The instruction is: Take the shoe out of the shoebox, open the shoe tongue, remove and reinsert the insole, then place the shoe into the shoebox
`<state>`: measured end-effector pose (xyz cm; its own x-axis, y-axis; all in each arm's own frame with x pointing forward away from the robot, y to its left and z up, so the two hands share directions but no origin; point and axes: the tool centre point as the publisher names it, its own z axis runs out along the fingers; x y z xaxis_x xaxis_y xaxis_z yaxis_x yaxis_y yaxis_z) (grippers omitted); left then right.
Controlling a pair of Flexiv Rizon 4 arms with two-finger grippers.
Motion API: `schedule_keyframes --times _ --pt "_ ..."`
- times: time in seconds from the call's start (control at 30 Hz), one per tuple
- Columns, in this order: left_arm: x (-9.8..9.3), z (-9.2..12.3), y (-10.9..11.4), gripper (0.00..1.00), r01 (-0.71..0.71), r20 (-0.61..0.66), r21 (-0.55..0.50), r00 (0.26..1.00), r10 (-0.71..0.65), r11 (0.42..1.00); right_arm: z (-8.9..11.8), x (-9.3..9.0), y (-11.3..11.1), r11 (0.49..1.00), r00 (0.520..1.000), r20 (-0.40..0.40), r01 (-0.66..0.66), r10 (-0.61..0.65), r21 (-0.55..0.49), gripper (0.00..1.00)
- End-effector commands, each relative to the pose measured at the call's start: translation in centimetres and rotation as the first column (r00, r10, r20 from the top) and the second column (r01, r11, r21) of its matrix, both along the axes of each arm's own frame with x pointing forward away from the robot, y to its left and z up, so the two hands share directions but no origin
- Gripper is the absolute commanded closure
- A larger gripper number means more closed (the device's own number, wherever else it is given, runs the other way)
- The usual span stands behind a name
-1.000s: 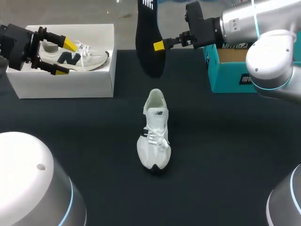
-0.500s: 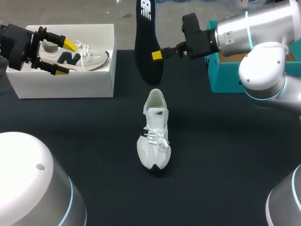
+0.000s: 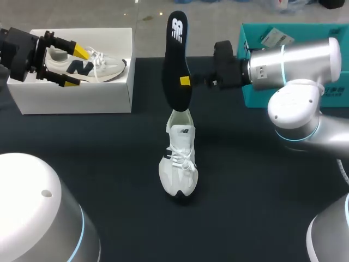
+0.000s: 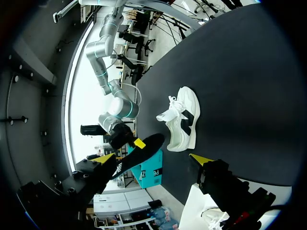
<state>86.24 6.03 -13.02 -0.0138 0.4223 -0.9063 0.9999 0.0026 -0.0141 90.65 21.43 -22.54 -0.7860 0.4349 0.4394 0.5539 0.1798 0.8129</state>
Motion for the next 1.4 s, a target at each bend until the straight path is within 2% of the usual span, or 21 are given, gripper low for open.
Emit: schedule_keyframes --times 0.03,0.53,0.63,0.87,1.03,1.23,1.4 --pt "0.0 0.1 0.0 0.0 0.0 0.0 0.005 1.0 0.0 1.0 -1.9 0.5 0.3 0.999 1.0 0.008 -0.009 0.009 -0.032 1.0" --pt "0.0 0.1 0.0 0.0 0.0 0.0 0.005 1.0 0.0 1.0 -2.2 0.5 0.2 1.0 1.0 0.02 -0.013 0.013 -0.025 1.0" --pt "0.0 0.1 0.0 0.0 0.0 0.0 0.005 1.0 0.0 1.0 -3.6 0.5 0.2 1.0 1.0 -0.003 -0.024 0.024 -0.011 1.0" --pt "0.0 0.1 0.0 0.0 0.0 0.0 0.005 1.0 0.0 1.0 -5.4 0.9 -0.6 0.997 0.996 0.036 -0.076 0.076 -0.007 1.0" --pt "0.0 0.1 0.0 0.0 0.0 0.0 0.005 1.0 0.0 1.0 -6.0 1.3 -0.6 0.994 0.993 0.05 -0.109 0.108 0.014 1.0" --pt "0.0 0.1 0.0 0.0 0.0 0.0 0.005 1.0 0.0 1.0 -6.7 1.5 -0.7 0.993 0.988 0.103 -0.119 0.115 0.028 1.0" --pt "0.0 0.1 0.0 0.0 0.0 0.0 0.005 1.0 0.0 1.0 -7.2 1.3 -0.8 0.992 0.987 0.108 -0.122 0.117 0.038 1.0"
